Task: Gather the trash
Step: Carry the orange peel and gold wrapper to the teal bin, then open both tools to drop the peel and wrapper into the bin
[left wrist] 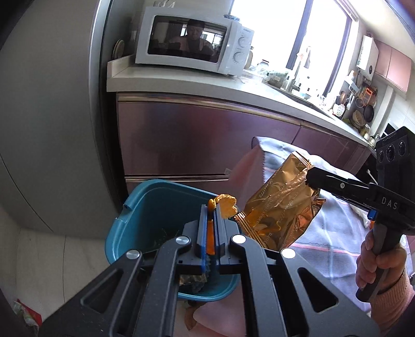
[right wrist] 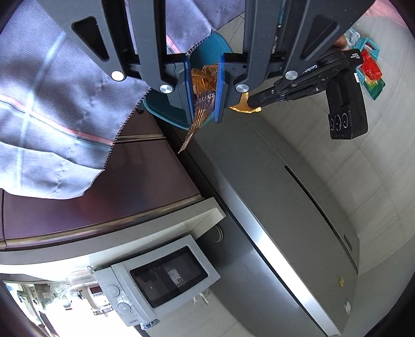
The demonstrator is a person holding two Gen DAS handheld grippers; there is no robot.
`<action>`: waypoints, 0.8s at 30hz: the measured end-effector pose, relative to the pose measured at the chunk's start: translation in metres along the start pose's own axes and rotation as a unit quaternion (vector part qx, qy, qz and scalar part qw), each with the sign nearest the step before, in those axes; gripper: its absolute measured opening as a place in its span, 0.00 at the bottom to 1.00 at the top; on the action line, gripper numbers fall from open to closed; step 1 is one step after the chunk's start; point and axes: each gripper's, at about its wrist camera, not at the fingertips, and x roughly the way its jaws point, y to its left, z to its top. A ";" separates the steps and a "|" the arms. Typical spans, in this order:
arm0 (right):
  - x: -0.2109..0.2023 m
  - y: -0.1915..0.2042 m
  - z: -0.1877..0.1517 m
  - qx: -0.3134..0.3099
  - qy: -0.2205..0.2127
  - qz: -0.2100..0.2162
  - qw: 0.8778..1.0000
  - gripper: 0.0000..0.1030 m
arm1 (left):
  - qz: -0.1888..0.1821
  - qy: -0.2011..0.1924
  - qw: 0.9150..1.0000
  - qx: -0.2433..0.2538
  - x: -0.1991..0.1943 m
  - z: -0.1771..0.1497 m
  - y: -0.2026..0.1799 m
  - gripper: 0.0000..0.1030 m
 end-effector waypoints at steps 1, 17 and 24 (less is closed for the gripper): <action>0.006 0.000 0.001 0.002 0.004 -0.002 1.000 0.14 | 0.002 0.003 1.000 -0.001 0.003 0.000 0.003 0.04; 0.082 -0.007 -0.008 0.018 0.074 -0.031 0.997 0.16 | 0.036 0.036 0.999 -0.015 0.055 -0.004 0.032 0.04; 0.098 -0.011 -0.014 0.027 0.091 -0.048 0.994 0.27 | 0.047 0.050 0.997 -0.020 0.074 -0.007 0.035 0.06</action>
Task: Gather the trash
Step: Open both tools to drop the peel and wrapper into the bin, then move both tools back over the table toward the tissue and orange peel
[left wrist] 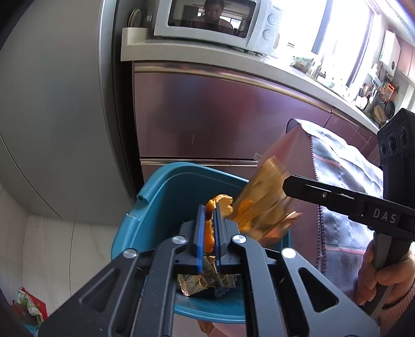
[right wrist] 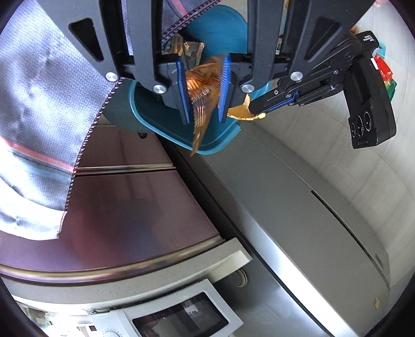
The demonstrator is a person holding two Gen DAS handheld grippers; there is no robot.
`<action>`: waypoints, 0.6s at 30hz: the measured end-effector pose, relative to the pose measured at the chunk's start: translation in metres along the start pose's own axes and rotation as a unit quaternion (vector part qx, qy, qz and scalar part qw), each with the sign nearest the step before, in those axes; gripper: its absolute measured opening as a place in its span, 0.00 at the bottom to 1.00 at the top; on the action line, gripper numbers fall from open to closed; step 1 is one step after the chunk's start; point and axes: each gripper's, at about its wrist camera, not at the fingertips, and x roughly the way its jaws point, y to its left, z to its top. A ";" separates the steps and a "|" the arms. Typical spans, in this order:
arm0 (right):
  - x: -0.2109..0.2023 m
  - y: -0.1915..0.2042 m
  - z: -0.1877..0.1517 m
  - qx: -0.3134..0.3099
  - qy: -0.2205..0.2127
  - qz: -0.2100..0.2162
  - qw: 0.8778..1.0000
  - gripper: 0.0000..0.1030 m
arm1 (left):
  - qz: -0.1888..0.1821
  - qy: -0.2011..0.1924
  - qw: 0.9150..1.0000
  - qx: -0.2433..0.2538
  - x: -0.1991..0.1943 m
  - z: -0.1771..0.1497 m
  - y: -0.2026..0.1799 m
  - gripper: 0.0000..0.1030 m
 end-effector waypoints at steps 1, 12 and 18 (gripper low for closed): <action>0.001 -0.001 0.000 0.003 -0.001 -0.001 1.000 0.28 | 0.003 0.002 1.000 0.000 0.003 0.000 0.000 0.07; -0.020 -0.010 -0.016 0.003 -0.018 -0.003 1.000 0.33 | 0.005 0.011 1.000 0.004 0.012 -0.009 -0.008 0.16; -0.054 -0.005 -0.026 -0.018 -0.040 0.005 0.999 0.34 | -0.028 -0.021 0.999 0.019 -0.015 -0.009 -0.025 0.16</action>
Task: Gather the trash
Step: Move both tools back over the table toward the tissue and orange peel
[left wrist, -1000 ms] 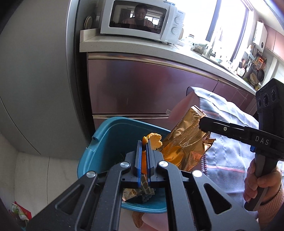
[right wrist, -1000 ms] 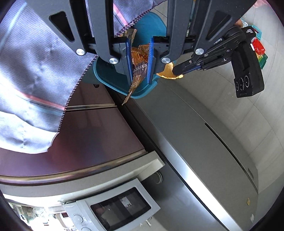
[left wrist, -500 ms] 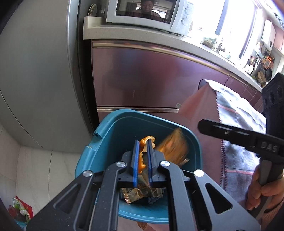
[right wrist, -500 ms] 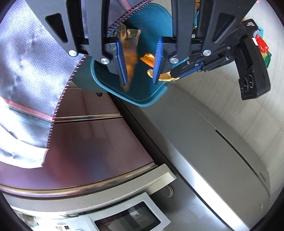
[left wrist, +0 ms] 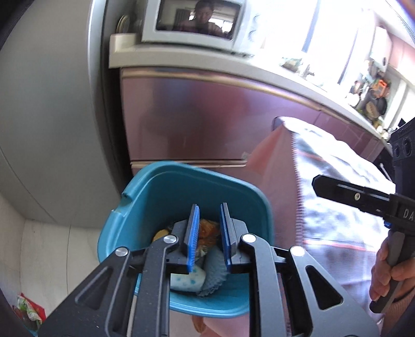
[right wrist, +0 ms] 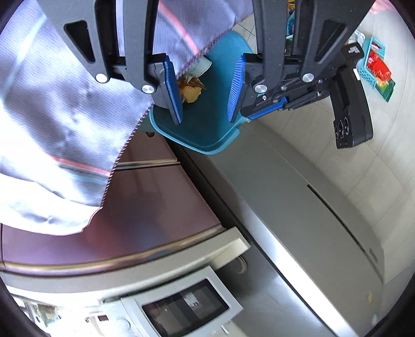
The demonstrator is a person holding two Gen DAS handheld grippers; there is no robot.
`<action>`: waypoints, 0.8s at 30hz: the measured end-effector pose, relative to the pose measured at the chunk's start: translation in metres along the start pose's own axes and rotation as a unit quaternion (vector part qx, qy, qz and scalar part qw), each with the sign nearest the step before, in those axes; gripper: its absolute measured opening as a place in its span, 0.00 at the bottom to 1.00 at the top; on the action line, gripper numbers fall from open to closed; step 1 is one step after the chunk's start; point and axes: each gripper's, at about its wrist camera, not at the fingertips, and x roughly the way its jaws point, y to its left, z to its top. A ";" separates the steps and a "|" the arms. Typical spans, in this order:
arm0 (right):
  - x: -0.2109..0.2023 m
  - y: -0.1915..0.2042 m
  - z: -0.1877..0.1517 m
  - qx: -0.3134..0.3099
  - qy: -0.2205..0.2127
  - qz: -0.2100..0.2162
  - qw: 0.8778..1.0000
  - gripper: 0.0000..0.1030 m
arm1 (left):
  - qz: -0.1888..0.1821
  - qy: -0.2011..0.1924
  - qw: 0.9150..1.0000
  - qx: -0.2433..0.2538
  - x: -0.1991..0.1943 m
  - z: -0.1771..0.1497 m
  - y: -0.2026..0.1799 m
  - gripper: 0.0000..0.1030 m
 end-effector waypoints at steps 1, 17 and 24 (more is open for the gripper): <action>-0.009 0.002 -0.002 -0.006 -0.005 0.000 1.000 0.36 | -0.009 -0.006 1.000 0.003 -0.005 0.001 -0.005 0.17; -0.183 -0.046 -0.066 -0.001 -0.102 -0.103 0.989 0.43 | -0.182 -0.029 0.977 0.111 -0.031 -0.013 -0.157 0.35; -0.248 -0.099 -0.107 0.061 -0.131 -0.171 0.975 0.43 | -0.223 0.013 0.962 0.157 -0.009 -0.034 -0.237 0.37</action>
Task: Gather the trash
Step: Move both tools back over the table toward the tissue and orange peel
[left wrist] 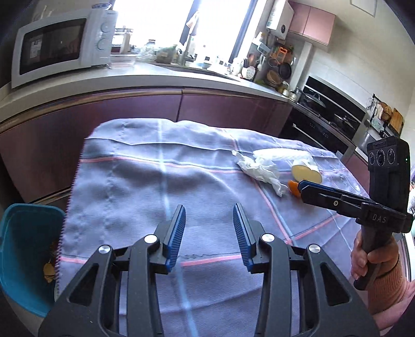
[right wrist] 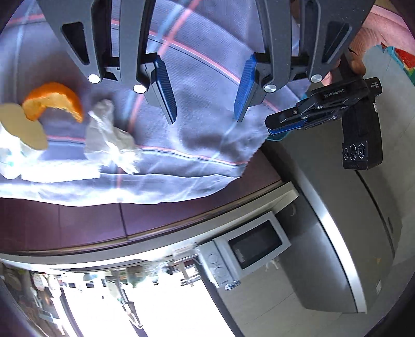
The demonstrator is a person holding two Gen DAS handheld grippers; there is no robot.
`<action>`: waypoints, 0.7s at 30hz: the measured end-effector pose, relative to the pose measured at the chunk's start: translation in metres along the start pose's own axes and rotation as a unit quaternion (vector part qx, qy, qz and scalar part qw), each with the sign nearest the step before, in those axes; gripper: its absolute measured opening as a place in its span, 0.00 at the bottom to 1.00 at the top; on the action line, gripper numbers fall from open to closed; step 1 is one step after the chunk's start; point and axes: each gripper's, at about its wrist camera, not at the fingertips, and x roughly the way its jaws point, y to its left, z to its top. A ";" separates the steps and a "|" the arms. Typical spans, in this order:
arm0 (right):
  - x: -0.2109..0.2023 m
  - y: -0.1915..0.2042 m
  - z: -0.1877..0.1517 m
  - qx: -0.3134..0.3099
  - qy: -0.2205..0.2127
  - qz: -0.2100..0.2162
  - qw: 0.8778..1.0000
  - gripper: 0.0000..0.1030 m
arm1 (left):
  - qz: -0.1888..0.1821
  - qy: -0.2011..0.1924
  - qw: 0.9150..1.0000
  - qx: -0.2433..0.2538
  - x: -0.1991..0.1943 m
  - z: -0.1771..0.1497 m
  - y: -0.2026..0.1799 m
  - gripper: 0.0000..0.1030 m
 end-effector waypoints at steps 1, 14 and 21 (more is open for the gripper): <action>-0.006 -0.010 -0.002 0.009 -0.004 -0.011 1.000 0.43 | -0.004 0.007 1.000 0.003 0.008 0.001 -0.005 0.37; -0.030 -0.102 -0.014 0.106 -0.025 -0.093 0.990 0.43 | -0.016 0.064 0.998 0.024 0.104 0.043 -0.053 0.39; -0.023 -0.126 -0.013 0.143 -0.020 -0.094 0.985 0.43 | -0.009 0.083 0.996 0.021 0.138 0.064 -0.055 0.40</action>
